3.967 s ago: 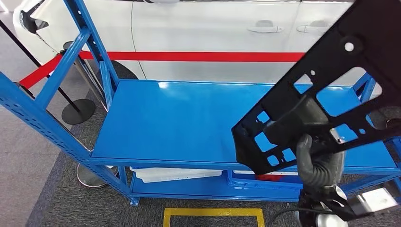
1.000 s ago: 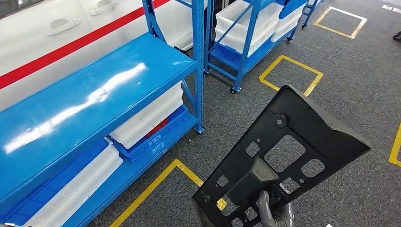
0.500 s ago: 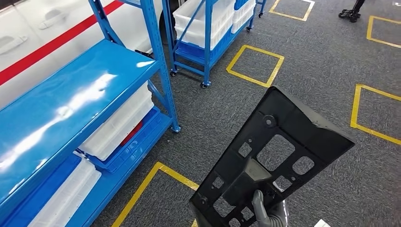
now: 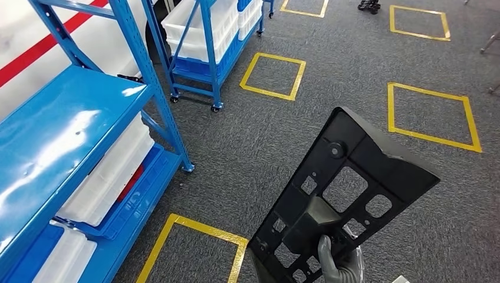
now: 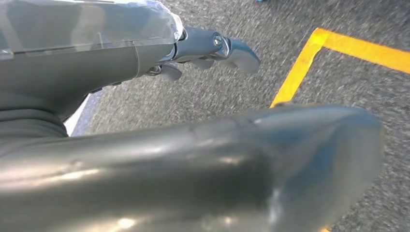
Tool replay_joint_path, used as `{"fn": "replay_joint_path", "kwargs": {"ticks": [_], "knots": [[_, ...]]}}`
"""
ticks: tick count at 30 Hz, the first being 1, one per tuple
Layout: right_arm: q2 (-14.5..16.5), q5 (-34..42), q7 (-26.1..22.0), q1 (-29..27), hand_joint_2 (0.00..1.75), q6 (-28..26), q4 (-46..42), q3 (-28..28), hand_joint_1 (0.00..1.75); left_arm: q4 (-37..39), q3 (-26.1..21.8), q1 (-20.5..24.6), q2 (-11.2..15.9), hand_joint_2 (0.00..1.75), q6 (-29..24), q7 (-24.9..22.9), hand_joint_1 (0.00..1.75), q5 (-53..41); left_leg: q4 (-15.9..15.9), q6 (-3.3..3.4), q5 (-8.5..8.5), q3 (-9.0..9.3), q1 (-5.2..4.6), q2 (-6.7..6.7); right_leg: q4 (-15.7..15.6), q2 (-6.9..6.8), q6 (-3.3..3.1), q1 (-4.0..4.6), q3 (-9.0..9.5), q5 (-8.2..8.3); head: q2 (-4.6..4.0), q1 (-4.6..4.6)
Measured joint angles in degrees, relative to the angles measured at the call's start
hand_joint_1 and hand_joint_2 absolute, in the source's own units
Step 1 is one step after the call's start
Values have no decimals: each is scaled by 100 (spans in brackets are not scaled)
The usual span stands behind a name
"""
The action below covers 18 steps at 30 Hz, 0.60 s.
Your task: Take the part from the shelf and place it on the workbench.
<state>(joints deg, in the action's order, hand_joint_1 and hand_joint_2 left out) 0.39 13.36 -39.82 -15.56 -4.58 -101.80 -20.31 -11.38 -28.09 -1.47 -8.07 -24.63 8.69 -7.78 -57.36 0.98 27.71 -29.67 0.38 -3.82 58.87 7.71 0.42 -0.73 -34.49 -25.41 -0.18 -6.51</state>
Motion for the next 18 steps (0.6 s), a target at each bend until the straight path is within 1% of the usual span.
{"fn": "replay_joint_path", "kwargs": {"ticks": [1, 2, 3, 4, 5, 6, 7, 8, 9, 10, 11, 12, 13, 14, 15, 16, 17, 18], "knots": [[-10, -1, -2, -16, 175, -19, -36, 55, 175, 0, -12, 3, 15, 0, 61, -13, 0, -3, 45, 39, -33, 9, 7, 92, 99, -161, 21, 15, -55, -79, -1, 1], [-23, 5, -4, -24, 175, -32, -66, 116, 175, -1, -22, 0, 31, 0, 122, -23, 0, -7, 84, 71, -60, 10, 11, 190, 320, -368, 36, 29, -161, -230, -1, 2], [-36, 15, -5, -32, 175, -43, -85, 175, 175, -1, -30, -6, 49, 0, 178, -28, 0, -11, 93, 88, -70, 3, -7, 290, 652, -568, 51, 31, -319, -433, 0, 1], [-48, 30, -5, -40, 175, -53, -94, 234, 175, -1, -33, -10, 66, 0, 230, -24, 0, -16, 90, 99, -73, -13, -20, 388, 1047, -670, 70, 24, -502, -637, 0, 1], [-57, 39, -5, -56, 175, -66, -98, 294, 175, -1, -37, -13, 85, 0, 282, -9, 0, -25, 84, 99, -73, -29, -30, 486, 1384, -707, 87, 12, -650, -773, 0, 1], [-64, 35, -4, -82, 175, -81, -100, 352, 175, -1, -38, -11, 105, 0, 334, 14, 0, -38, 79, 99, -71, -42, -35, 580, 1553, -725, 102, 0, -709, -808, 0, 0], [-68, 14, -4, -116, 175, -101, -113, 418, 175, -1, -39, -5, 125, 0, 393, 43, 0, -55, 74, 95, -69, -49, -37, 669, 1480, -749, 112, -9, -641, -733, 0, 0], [-68, -26, -3, -153, 175, -123, -141, 486, 175, -1, -40, 2, 145, 0, 455, 72, 0, -78, 70, 87, -64, -49, -38, 751, 1175, -809, 115, -13, -446, -579, 0, 0], [-67, -78, -3, -191, 175, -143, -181, 552, 175, -1, -39, 12, 165, 0, 519, 96, 0, -103, 62, 73, -55, -41, -43, 825, 734, -946, 109, -10, -175, -415, 0, 0], [-66, -132, -2, -224, 175, -162, -236, 616, 175, -1, -39, 19, 185, 0, 582, 116, 0, -129, 50, 51, -40, -31, -56, 891, 336, -1090, 88, 5, 59, -293, 0, 0], [-58, -181, -2, -259, 175, -178, -300, 674, 175, -1, -39, 21, 208, 0, 643, 133, 0, -156, 40, 25, -26, -17, -68, 944, 59, -1192, 58, 23, 219, -224, 0, 0], [-45, -222, -3, -304, 175, -187, -374, 729, 175, -1, -39, 28, 231, 0, 702, 151, 0, -185, 32, -4, -13, -2, -79, 997, -72, -1243, 25, 42, 285, -207, 0, 1], [-30, -257, -4, -359, 175, -195, -451, 789, 175, -1, -37, 38, 253, 0, 755, 169, 0, -213, 34, -33, -5, 13, -83, 1051, -82, -1197, -7, 58, 275, -208, 0, 1], [-10, -282, -6, -422, 175, -195, -529, 849, 175, -1, -35, 51, 274, 0, 800, 187, 0, -235, 36, -64, 4, 29, -81, 1097, -96, -1118, -41, 52, 271, -193, 1, 0], [13, -299, -7, -489, 175, -190, -601, 907, 175, -1, -32, 65, 297, 0, 838, 202, 0, -254, 16, -99, 31, 34, -72, 1068, -113, -1056, -72, 39, 269, -177, 1, 0], [39, -312, -9, -545, 175, -181, -671, 963, 175, -1, -30, 70, 318, 0, 868, 214, 0, -272, -78, -130, 116, 6, -58, 945, -131, -987, -108, 23, 267, -156, 0, -1], [75, -321, -10, -588, 175, -169, -734, 1009, 175, -1, -27, 67, 337, 0, 898, 224, 0, -289, -283, -156, 265, -73, -43, 778, -148, -919, -144, 5, 263, -133, 0, -1], [111, -328, -13, -626, 175, -154, -787, 1048, 175, -1, -25, 58, 356, 0, 926, 228, 0, -310, -602, -172, 463, -206, -25, 594, -151, -853, -167, 1, 251, -118, 0, 0]]}}
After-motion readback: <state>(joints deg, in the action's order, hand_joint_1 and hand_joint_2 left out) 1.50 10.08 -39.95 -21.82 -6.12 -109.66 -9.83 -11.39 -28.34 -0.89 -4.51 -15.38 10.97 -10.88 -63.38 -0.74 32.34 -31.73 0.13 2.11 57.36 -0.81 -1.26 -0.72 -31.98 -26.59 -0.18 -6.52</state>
